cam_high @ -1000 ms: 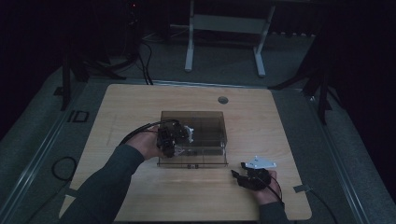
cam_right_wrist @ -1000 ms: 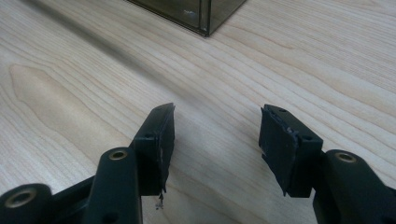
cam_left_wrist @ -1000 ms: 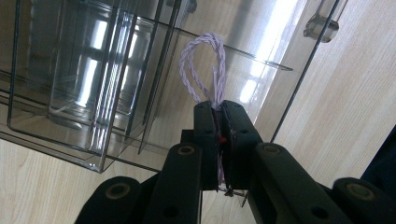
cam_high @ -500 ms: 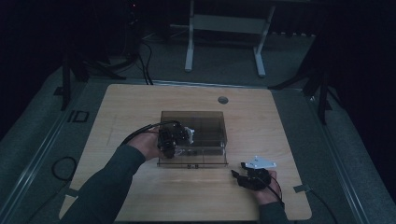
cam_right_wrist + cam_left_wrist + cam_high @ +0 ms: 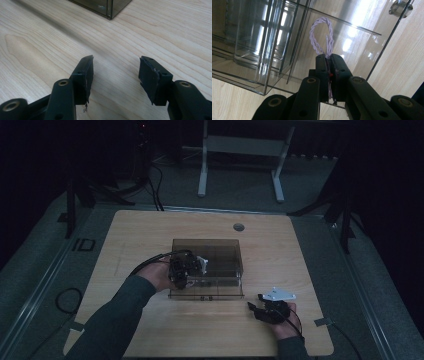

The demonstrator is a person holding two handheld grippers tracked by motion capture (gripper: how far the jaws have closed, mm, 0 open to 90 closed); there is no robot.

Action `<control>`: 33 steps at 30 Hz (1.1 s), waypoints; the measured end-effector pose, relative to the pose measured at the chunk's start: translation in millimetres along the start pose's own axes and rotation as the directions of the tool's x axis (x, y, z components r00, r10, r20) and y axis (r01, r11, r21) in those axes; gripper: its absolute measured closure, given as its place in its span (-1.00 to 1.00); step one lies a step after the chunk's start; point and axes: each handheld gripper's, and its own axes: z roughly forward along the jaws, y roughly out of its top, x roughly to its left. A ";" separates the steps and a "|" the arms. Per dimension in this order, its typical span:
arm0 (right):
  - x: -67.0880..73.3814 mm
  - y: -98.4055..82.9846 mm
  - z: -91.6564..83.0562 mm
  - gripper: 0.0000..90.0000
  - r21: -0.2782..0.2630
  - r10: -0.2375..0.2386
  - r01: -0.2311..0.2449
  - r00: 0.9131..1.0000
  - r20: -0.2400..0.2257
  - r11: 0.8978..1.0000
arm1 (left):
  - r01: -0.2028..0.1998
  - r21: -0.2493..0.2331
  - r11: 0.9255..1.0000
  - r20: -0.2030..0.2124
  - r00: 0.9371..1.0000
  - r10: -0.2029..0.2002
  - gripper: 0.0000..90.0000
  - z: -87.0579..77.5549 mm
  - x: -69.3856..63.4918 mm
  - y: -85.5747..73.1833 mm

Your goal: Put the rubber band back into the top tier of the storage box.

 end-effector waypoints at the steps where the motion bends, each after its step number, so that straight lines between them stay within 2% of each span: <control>1: 0.0 0.0 0.0 0.01 0.000 0.000 0.000 1.000 0.000 1.000 | 0.000 0.001 1.000 0.001 1.000 0.000 0.90 0.1 0.1 0.2; 12: 0.0 0.1 0.1 0.01 -0.001 -0.001 0.001 1.000 -0.001 1.000 | 0.000 0.000 1.000 0.007 1.000 0.000 0.86 0.0 0.5 -0.2; 14: 0.1 0.2 0.2 0.01 -0.001 -0.001 0.001 1.000 -0.002 1.000 | 0.001 -0.003 1.000 0.009 1.000 -0.001 0.79 -0.9 0.8 -0.7; 26: 0.3 0.3 0.4 0.01 -0.001 -0.004 0.004 1.000 -0.003 1.000 | 0.027 -0.058 0.998 0.002 1.000 -0.027 0.50 -10.1 1.4 -3.9; 33: 0.3 0.3 0.4 0.01 -0.001 -0.004 0.004 1.000 -0.003 1.000 | 0.038 -0.101 0.994 -0.002 0.999 -0.039 0.43 -19.1 2.6 -6.9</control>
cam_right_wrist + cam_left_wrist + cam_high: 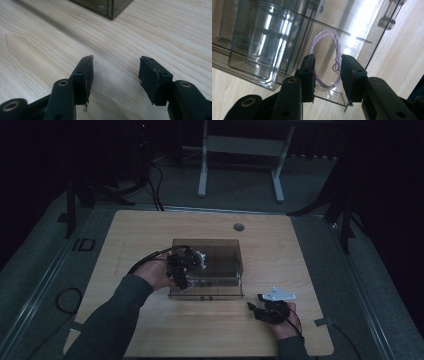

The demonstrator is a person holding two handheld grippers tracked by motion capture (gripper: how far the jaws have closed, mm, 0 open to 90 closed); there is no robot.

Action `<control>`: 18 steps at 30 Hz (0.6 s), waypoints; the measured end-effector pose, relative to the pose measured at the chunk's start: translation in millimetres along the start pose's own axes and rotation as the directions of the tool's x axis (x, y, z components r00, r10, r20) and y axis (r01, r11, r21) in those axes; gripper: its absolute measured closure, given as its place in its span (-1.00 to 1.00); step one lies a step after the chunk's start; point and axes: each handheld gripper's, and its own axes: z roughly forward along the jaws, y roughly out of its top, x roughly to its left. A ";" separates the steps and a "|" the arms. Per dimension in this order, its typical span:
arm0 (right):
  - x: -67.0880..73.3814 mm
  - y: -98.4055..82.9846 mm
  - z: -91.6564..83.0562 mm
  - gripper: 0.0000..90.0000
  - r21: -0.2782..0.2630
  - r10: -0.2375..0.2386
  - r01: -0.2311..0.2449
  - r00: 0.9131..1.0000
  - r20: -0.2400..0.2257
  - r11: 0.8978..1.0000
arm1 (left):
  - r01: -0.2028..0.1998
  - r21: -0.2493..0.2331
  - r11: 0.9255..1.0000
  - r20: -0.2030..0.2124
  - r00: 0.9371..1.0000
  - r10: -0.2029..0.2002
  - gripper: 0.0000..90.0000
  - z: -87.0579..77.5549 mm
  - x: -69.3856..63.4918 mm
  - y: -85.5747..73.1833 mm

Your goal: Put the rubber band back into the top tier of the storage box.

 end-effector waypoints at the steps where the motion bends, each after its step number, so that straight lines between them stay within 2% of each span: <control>1: 0.0 0.0 0.0 0.01 0.000 0.000 0.000 1.000 0.000 1.000 | 0.004 -0.006 1.000 0.004 1.000 -0.004 0.43 -1.1 0.5 -0.5; 12: -0.1 0.1 0.1 0.00 0.000 0.002 -0.002 1.000 -0.001 1.000 | 0.038 -0.057 0.998 0.000 0.999 -0.038 0.39 -11.9 2.6 -7.4; 18: -0.1 0.1 0.1 0.00 0.000 0.001 -0.001 1.000 -0.001 1.000 | 0.038 -0.078 0.996 -0.009 0.999 -0.039 0.39 -17.4 1.5 -9.8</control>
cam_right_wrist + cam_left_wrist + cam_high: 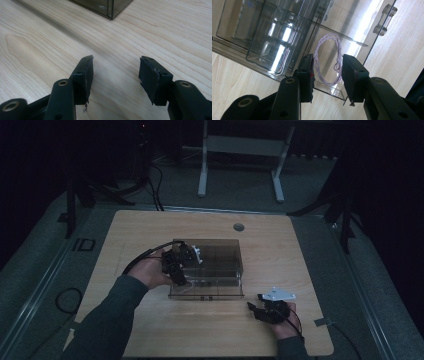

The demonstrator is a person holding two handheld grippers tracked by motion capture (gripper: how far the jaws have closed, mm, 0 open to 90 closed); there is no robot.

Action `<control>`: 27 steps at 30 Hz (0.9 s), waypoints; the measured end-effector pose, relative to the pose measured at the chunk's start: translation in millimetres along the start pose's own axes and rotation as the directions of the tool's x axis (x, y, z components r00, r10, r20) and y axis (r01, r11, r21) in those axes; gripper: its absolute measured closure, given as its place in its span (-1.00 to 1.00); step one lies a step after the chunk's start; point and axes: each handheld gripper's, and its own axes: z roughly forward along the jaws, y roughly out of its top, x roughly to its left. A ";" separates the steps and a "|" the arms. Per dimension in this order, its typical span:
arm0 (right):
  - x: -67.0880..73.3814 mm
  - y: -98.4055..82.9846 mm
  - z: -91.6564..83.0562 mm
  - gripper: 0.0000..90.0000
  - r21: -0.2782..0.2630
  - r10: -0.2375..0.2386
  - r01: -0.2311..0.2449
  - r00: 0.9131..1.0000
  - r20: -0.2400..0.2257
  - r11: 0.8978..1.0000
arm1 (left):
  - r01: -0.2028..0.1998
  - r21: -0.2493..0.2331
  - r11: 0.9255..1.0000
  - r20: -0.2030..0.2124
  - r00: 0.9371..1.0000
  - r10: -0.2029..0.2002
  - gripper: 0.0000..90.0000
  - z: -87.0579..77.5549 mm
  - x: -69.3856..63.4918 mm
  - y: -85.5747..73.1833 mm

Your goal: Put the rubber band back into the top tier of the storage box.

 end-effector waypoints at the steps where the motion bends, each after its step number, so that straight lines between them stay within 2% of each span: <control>1: 0.0 0.0 0.0 0.00 0.000 0.000 0.000 1.000 0.000 1.000 | 0.004 -0.005 1.000 -0.004 1.000 -0.004 0.39 -0.6 -0.3 -0.4; 7: 0.0 0.0 0.0 0.00 0.000 0.000 0.000 1.000 0.000 1.000 | 0.007 -0.022 1.000 -0.020 1.000 -0.008 0.39 -5.5 -0.4 -2.3; 27: 0.2 0.0 -0.1 0.00 0.001 0.002 -0.002 1.000 0.000 1.000 | 0.060 -0.087 0.994 -0.064 0.996 -0.066 0.39 -21.3 2.3 -12.7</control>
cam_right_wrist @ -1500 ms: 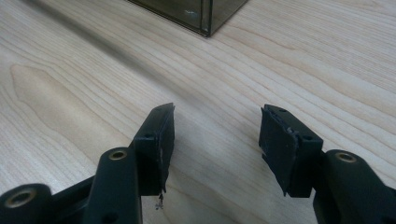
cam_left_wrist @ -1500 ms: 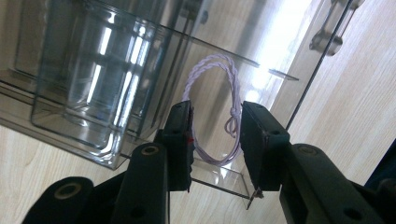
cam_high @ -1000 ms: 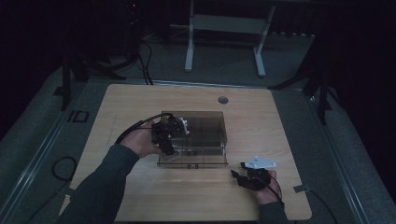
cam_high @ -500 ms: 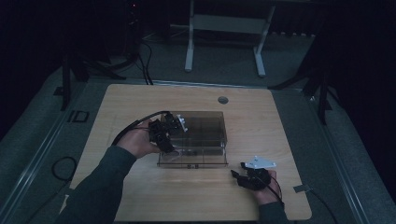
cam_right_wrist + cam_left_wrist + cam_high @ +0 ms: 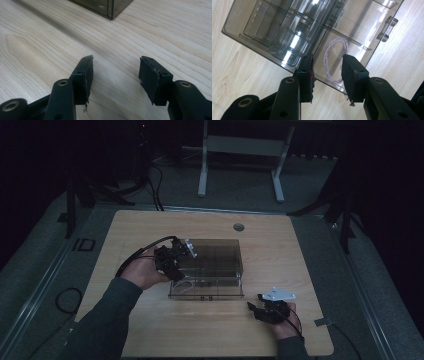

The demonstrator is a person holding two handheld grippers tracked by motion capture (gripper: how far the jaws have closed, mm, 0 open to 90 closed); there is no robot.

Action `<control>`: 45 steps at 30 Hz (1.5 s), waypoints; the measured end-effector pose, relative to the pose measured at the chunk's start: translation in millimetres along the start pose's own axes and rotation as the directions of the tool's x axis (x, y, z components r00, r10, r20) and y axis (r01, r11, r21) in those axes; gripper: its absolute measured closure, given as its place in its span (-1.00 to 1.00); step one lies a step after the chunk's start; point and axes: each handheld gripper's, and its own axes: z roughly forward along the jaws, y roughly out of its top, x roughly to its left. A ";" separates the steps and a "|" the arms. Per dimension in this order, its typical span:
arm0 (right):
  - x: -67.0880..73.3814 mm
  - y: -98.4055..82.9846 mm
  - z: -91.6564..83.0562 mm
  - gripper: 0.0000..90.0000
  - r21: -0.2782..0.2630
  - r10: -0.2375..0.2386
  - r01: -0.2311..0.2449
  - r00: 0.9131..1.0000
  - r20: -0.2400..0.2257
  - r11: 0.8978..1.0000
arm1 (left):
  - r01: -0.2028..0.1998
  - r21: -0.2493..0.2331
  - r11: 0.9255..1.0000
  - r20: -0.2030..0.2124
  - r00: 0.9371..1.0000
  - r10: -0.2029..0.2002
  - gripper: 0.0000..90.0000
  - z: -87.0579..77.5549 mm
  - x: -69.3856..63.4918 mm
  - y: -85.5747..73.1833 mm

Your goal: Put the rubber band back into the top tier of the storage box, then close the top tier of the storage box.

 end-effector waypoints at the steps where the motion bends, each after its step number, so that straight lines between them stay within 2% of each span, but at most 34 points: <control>1: 0.0 0.0 0.0 0.00 0.000 0.000 0.000 1.000 0.000 1.000 | 0.002 -0.003 1.000 -0.001 1.000 -0.002 0.39 -0.6 0.4 -0.4; 20: 0.0 0.2 0.2 0.00 0.000 -0.002 0.002 1.000 0.000 1.000 | 0.024 -0.031 0.999 -0.030 0.999 -0.025 0.39 -9.0 -3.2 -8.1; 24: 0.2 0.1 0.0 0.00 0.001 0.000 0.000 1.000 0.001 1.000 | 0.031 -0.064 0.997 -0.014 0.999 -0.032 0.40 -9.1 -6.1 -11.5; 28: 0.4 0.1 0.1 0.00 0.000 0.001 -0.001 1.000 0.001 1.000 | 0.020 -0.061 0.998 -0.019 1.000 -0.021 0.40 -6.2 -10.6 -13.3; 33: 0.6 0.3 0.3 0.00 0.000 -0.002 0.002 1.000 0.001 1.000 | 0.041 -0.092 0.995 0.008 0.999 -0.040 0.40 1.6 -15.1 -15.6; 41: 0.6 0.3 0.3 0.00 0.000 -0.001 0.001 1.000 0.001 1.000 | 0.062 -0.112 0.992 0.036 0.998 -0.059 0.41 13.6 -18.3 -19.3; 45: 0.6 0.3 0.3 0.00 0.000 -0.001 0.001 1.000 0.001 1.000 | 0.068 -0.132 0.989 0.057 0.997 -0.061 0.48 18.7 -22.8 -21.6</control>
